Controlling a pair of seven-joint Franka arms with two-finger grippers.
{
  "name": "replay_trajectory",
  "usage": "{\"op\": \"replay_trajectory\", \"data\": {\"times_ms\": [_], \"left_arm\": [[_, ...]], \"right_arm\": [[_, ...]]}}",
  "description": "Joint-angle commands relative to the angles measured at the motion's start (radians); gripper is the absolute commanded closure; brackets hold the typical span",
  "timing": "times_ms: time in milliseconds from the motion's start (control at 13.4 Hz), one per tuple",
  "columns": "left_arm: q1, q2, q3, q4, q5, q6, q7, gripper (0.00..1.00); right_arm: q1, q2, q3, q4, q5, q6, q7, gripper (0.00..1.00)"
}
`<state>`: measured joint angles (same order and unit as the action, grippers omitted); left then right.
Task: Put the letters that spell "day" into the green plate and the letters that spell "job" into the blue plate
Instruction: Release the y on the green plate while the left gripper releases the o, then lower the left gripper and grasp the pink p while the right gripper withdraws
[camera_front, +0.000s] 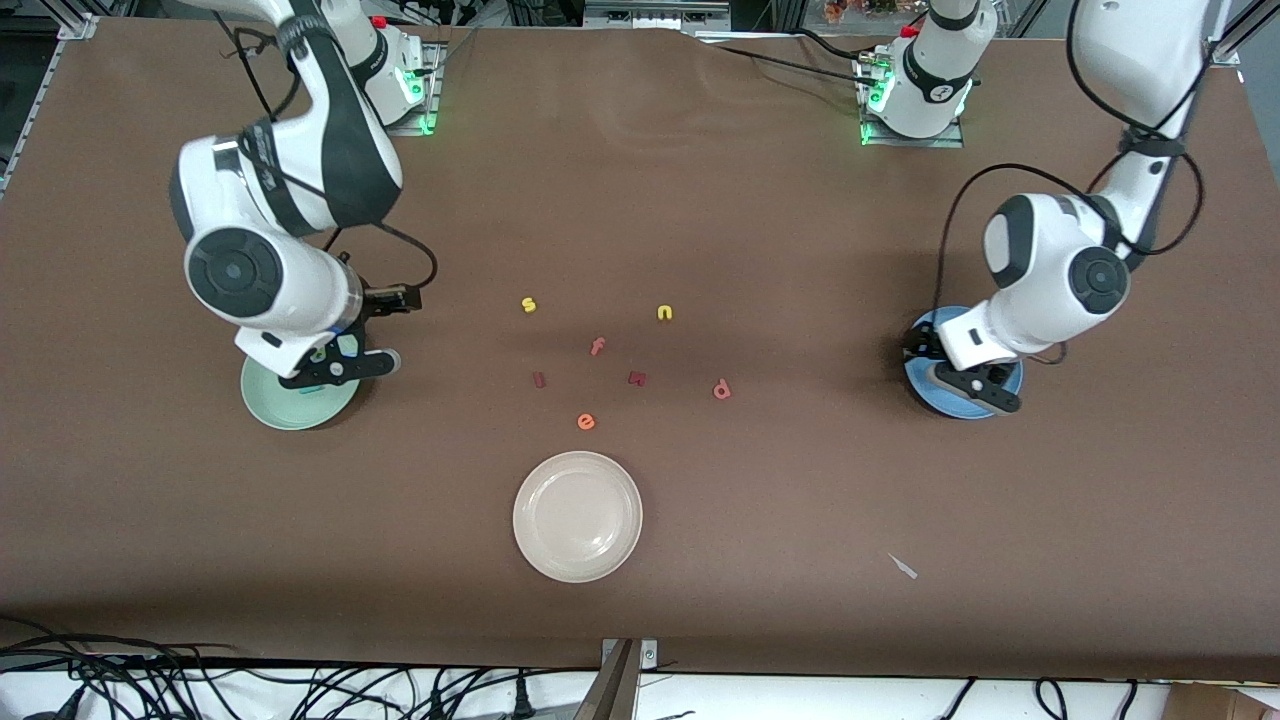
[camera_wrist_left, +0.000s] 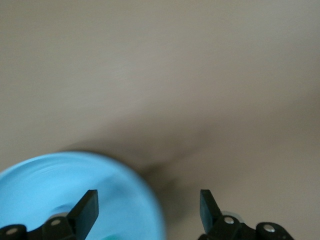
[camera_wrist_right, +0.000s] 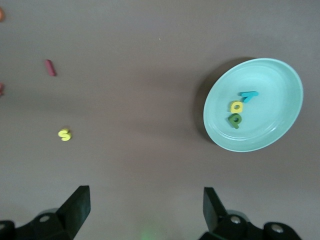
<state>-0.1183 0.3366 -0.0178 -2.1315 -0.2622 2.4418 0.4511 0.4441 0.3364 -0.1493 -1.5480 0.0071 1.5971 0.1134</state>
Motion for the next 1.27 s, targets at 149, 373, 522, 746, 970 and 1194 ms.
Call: {"op": "replay_trajectory", "data": {"times_ms": [149, 373, 522, 746, 970, 1194], "left_arm": [[-0.218, 0.129, -0.004, 0.181, -0.161, -0.003, -0.244, 0.13], [-0.364, 0.245, 0.006, 0.286, -0.15, 0.038, -0.504, 0.13], [-0.472, 0.283, 0.063, 0.306, -0.1, 0.063, -0.656, 0.17], [-0.518, 0.308, 0.088, 0.341, 0.152, 0.051, -0.894, 0.22], [-0.546, 0.343, 0.088, 0.395, 0.254, 0.02, -1.021, 0.22], [-0.55, 0.387, 0.087, 0.439, 0.248, 0.02, -1.032, 0.22]], "right_arm": [[-0.112, -0.212, 0.043, -0.011, -0.022, -0.092, -0.004, 0.0], [-0.212, -0.296, 0.088, -0.014, -0.03, -0.108, -0.012, 0.0], [-0.231, -0.304, 0.091, -0.015, -0.018, -0.105, -0.012, 0.0], [-0.261, -0.32, 0.103, -0.02, 0.006, -0.085, 0.009, 0.0], [-0.275, -0.329, 0.106, -0.038, 0.039, -0.065, 0.008, 0.0], [-0.301, -0.344, 0.108, -0.064, 0.036, -0.063, 0.003, 0.0]]}}
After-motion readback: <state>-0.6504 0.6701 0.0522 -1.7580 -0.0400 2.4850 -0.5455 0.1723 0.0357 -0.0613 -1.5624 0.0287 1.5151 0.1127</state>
